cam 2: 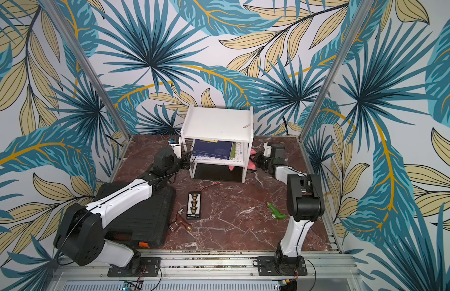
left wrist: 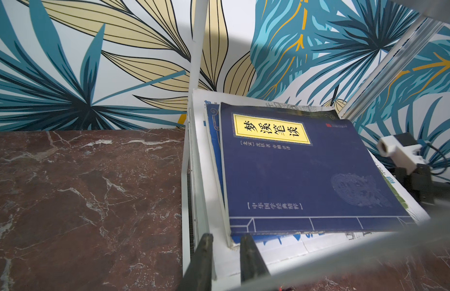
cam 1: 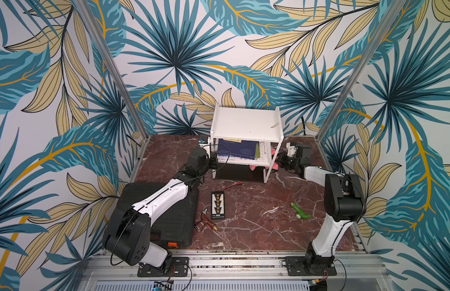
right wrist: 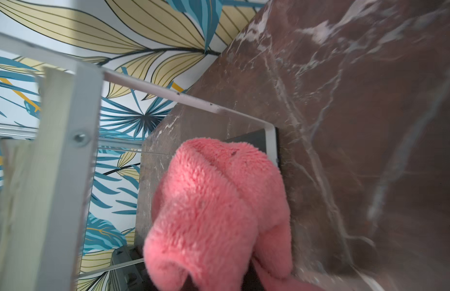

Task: Wipe the bookshelf clean with a cloth
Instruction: Wipe the dust from the shelf.

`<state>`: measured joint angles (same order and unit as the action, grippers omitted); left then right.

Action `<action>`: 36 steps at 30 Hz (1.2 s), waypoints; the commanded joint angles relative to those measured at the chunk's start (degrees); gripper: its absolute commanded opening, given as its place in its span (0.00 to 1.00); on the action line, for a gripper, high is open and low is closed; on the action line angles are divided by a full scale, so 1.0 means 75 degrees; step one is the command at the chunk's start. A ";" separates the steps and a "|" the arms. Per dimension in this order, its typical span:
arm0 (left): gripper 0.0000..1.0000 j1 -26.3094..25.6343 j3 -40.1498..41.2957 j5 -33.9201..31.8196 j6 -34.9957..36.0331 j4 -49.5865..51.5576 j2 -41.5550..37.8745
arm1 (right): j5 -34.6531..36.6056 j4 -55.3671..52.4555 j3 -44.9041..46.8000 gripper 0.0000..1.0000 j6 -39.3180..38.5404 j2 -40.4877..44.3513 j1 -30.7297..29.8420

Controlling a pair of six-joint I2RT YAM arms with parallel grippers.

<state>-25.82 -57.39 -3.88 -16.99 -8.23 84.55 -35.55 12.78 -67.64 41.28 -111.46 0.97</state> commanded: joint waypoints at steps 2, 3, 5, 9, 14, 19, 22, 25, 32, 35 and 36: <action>0.00 -0.0012 0.0068 -0.0248 0.0974 0.0468 -0.0018 | -0.0644 -0.1682 0.0261 0.00 -0.1111 0.0006 -0.0141; 0.00 -0.0003 0.0081 -0.0245 0.0995 0.0459 -0.0004 | -0.0552 -0.1695 0.0661 0.00 -0.1323 0.0268 -0.0147; 0.00 -0.0010 0.0128 -0.0256 0.1011 0.0397 0.0021 | -0.0299 -0.1553 0.1102 0.00 -0.1581 0.0647 -0.0130; 0.00 -0.0012 0.0145 0.0120 0.0921 0.0231 0.0231 | -0.0289 -0.0907 -0.0244 0.00 -0.0526 -0.0383 -0.0129; 0.00 -0.0014 0.0131 0.0114 0.0627 0.0172 0.0416 | -0.0310 -0.0171 -0.1285 0.00 0.0493 -0.1125 -0.0462; 0.00 -0.0013 0.0326 0.0037 0.0502 -0.0003 0.0363 | -0.1185 -0.0370 0.0202 0.00 -0.0525 -0.0373 -0.0788; 0.00 -0.0015 0.0379 0.0091 0.0486 -0.0050 0.0444 | -0.0883 -0.0909 -0.0344 0.00 -0.0680 -0.0747 -0.0623; 0.00 -0.0023 0.0395 0.0138 0.0398 -0.0057 0.0518 | -0.0423 -0.1849 -0.2369 0.00 -0.0527 -0.1557 -0.0585; 0.00 -0.0018 0.0362 0.0093 0.0442 -0.0067 0.0498 | 0.0359 -0.1717 -0.1778 0.00 -0.0720 -0.1329 -0.0760; 0.00 -0.0017 0.0351 0.0113 0.0410 -0.0016 0.0472 | 0.0410 -0.2189 -0.1911 0.00 -0.1022 -0.1429 -0.0663; 0.00 -0.0022 0.0333 0.0108 0.0387 0.0016 0.0461 | 0.0453 -0.2391 -0.2201 0.00 -0.0968 -0.1385 -0.0532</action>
<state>-25.67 -55.64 -3.88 -16.29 -14.04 85.84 -33.80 -3.09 -82.08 36.12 -122.65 -3.97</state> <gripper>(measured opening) 0.210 0.125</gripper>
